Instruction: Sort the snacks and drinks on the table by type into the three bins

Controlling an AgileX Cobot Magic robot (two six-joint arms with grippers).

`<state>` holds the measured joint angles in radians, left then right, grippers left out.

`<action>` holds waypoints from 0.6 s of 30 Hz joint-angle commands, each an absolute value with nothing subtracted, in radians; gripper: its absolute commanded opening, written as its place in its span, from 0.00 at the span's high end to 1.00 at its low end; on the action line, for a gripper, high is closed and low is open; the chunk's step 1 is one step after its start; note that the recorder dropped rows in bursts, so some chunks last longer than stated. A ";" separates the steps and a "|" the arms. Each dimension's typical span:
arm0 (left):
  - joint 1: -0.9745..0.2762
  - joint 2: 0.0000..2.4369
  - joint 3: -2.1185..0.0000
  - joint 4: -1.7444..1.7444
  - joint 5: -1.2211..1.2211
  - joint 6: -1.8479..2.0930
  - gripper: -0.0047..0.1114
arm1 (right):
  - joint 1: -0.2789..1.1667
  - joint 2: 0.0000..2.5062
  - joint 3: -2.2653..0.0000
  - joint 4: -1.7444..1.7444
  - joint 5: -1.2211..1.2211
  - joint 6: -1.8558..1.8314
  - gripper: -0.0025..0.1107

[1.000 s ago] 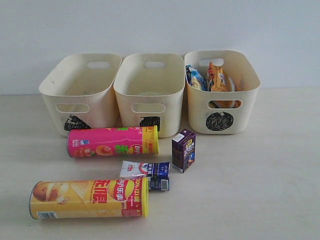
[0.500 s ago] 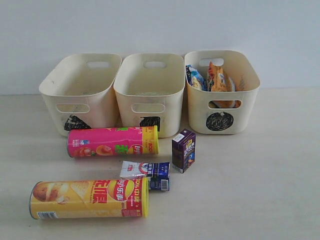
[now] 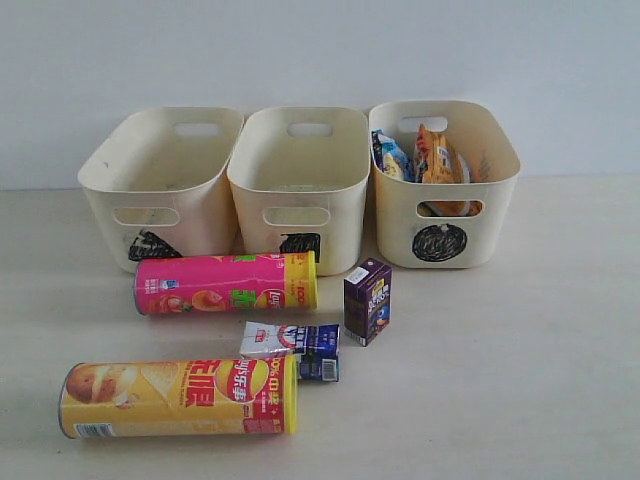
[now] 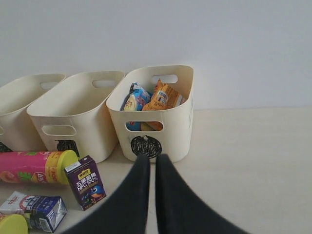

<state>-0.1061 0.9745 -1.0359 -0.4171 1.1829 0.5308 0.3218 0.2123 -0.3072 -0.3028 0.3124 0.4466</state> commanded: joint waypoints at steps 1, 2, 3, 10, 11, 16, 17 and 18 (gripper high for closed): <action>-0.215 1.094 -1.075 -0.367 1.221 0.580 0.92 | 0.319 0.213 -0.301 -0.301 0.318 0.444 0.96; -0.244 1.121 -1.083 -0.365 1.221 0.586 0.91 | 0.319 0.213 -0.301 -0.301 0.318 0.444 0.96; -0.272 1.146 -1.088 -0.365 1.221 0.603 0.87 | 0.319 0.213 -0.301 -0.301 0.318 0.444 0.96; -0.453 1.318 -1.091 -0.265 1.132 0.698 0.37 | 0.319 0.213 -0.301 -0.301 0.321 0.444 0.96; -0.467 1.337 -1.091 -0.264 1.113 0.733 0.32 | 0.319 0.213 -0.301 -0.301 0.321 0.444 0.96; -0.501 1.431 -1.091 -0.264 1.033 0.891 0.24 | 0.319 0.213 -0.301 -0.301 0.321 0.444 0.96; -0.501 1.447 -1.091 -0.264 1.019 0.908 0.24 | 0.319 0.213 -0.301 -0.301 0.321 0.444 0.96; -0.501 1.465 -1.091 -0.261 1.009 0.920 0.23 | 0.319 0.213 -0.301 -0.301 0.321 0.444 0.96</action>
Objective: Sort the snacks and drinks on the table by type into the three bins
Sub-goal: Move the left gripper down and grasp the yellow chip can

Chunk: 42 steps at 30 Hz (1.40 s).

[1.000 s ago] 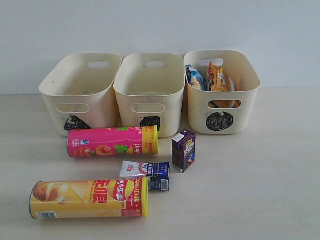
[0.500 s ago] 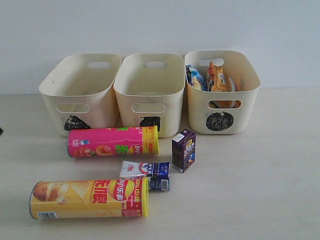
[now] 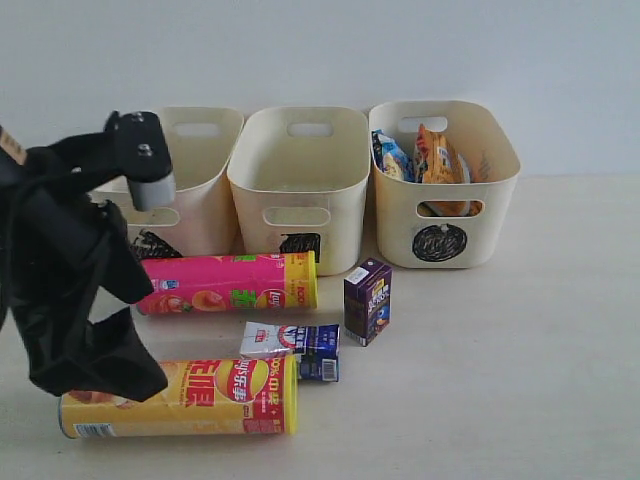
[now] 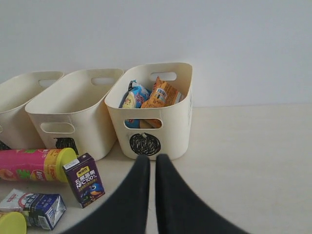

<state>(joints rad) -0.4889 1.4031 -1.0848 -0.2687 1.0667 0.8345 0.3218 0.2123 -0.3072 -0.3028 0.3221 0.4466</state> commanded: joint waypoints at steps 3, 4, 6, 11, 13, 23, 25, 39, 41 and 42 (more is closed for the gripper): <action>-0.501 1.515 -1.091 -0.206 0.970 0.938 0.23 | 0.319 0.213 -0.301 -0.301 0.321 0.444 0.96; -0.501 1.534 -1.091 -0.194 0.961 0.954 0.22 | 0.319 0.213 -0.301 -0.301 0.321 0.444 0.96; -0.501 1.560 -1.091 -0.191 0.952 0.997 0.22 | 0.319 0.213 -0.301 -0.301 0.321 0.446 0.96; -0.501 1.635 -1.091 -0.201 0.934 1.041 0.22 | 0.319 0.213 -0.301 -0.301 0.321 0.446 0.96; -0.501 1.663 -1.091 -0.217 0.934 1.052 0.22 | 0.319 0.213 -0.301 -0.301 0.323 0.446 0.96; -0.501 1.765 -1.091 -0.216 0.841 1.098 0.22 | 0.319 0.213 -0.301 -0.301 0.329 0.446 0.96; -0.501 1.785 -1.091 -0.203 0.828 1.109 0.22 | 0.319 0.213 -0.301 -0.301 0.329 0.446 0.96; -0.501 1.881 -1.091 -0.115 0.774 1.057 0.44 | 0.319 0.213 -0.301 -0.301 0.344 0.446 0.96; -0.501 1.881 -1.091 -0.115 0.791 1.026 0.61 | 0.319 0.213 -0.301 -0.301 0.344 0.446 0.96; -0.501 1.881 -1.091 -0.115 0.804 1.011 0.68 | 0.319 0.213 -0.301 -0.301 0.344 0.446 0.96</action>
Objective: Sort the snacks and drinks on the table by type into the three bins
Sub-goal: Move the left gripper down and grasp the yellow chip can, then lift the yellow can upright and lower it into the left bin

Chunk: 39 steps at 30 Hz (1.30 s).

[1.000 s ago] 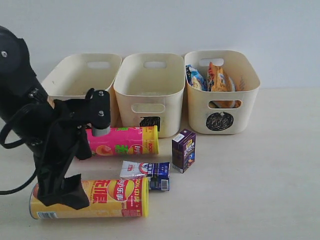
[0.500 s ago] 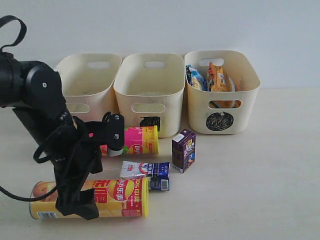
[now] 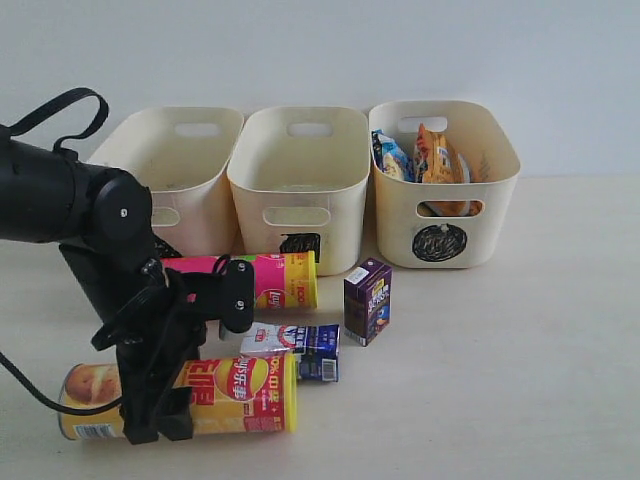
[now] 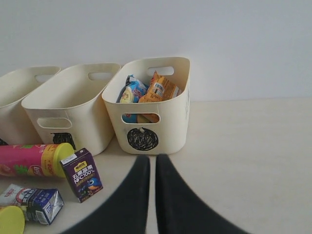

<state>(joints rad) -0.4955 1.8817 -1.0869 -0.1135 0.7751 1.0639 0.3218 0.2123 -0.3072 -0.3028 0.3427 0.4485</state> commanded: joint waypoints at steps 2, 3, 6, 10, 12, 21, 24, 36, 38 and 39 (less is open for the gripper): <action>-0.501 1.878 -1.091 -0.115 0.851 0.985 0.87 | 0.319 0.213 -0.301 -0.301 0.344 0.446 0.96; -0.501 1.877 -1.091 -0.115 0.875 0.971 0.92 | 0.319 0.213 -0.301 -0.301 0.344 0.446 0.96; -0.501 1.859 -1.091 -0.115 0.970 0.887 0.92 | 0.319 0.213 -0.301 -0.301 0.344 0.446 0.96; -0.501 1.787 -1.091 -0.108 1.021 0.798 0.92 | 0.319 0.213 -0.301 -0.301 0.344 0.446 0.96; -0.499 1.736 -1.091 -0.074 1.021 0.699 0.92 | 0.319 0.213 -0.301 -0.301 0.344 0.446 0.96; -0.438 1.565 -1.152 0.090 0.984 0.203 0.92 | 0.319 0.213 -0.301 -0.301 0.342 0.446 0.96; -0.402 1.526 -1.193 0.088 0.956 0.152 0.92 | 0.319 0.213 -0.301 -0.301 0.342 0.446 0.96; -0.260 1.545 -1.497 0.087 0.717 -0.047 0.92 | 0.319 0.213 -0.301 -0.301 0.342 0.446 0.96; -0.251 1.573 -1.536 0.087 0.659 -0.058 0.92 | 0.319 0.213 -0.301 -0.301 0.342 0.446 0.96; -0.251 1.593 -1.558 0.087 0.629 -0.063 0.92 | 0.319 0.213 -0.301 -0.301 0.342 0.446 0.96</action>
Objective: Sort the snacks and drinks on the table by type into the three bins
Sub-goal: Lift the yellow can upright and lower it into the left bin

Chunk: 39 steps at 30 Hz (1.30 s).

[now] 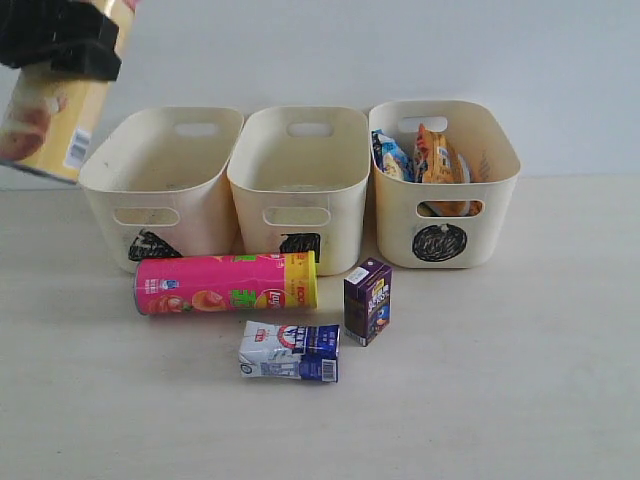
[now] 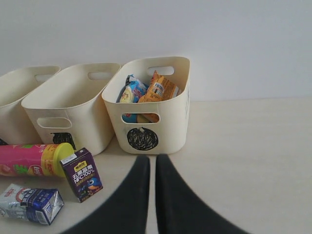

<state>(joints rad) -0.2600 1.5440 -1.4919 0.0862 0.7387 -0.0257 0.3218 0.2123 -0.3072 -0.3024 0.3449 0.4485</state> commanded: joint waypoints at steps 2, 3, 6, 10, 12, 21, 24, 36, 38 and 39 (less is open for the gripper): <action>-0.249 1.639 -1.602 0.087 0.580 -0.065 0.92 | 0.319 0.213 -0.301 -0.301 0.342 0.446 0.96; -0.249 1.664 -1.623 0.087 0.559 -0.068 0.92 | 0.319 0.213 -0.301 -0.301 0.342 0.446 0.96; -0.244 1.740 -1.682 0.087 0.497 -0.109 0.92 | 0.319 0.213 -0.301 -0.301 0.348 0.446 0.96; -0.231 1.827 -1.732 0.087 0.412 -0.180 0.92 | 0.319 0.213 -0.301 -0.301 0.368 0.446 0.96; -0.223 1.871 -1.750 0.087 0.371 -0.194 0.92 | 0.319 0.213 -0.301 -0.296 0.376 0.446 0.96; -0.177 2.024 -1.760 0.087 0.291 -0.194 0.89 | 0.319 0.213 -0.301 -0.296 0.382 0.446 0.96; -0.172 2.060 -1.760 0.087 0.271 -0.195 0.75 | 0.319 0.213 -0.301 -0.296 0.382 0.446 0.96; -0.172 2.078 -1.760 0.087 0.236 -0.195 0.13 | 0.319 0.213 -0.301 -0.296 0.389 0.446 0.96; -0.172 2.063 -1.760 0.087 0.240 -0.195 0.13 | 0.319 0.213 -0.301 -0.296 0.391 0.446 0.96; -0.172 2.052 -1.760 0.087 0.241 -0.195 0.13 | 0.319 0.213 -0.301 -0.296 0.391 0.446 0.96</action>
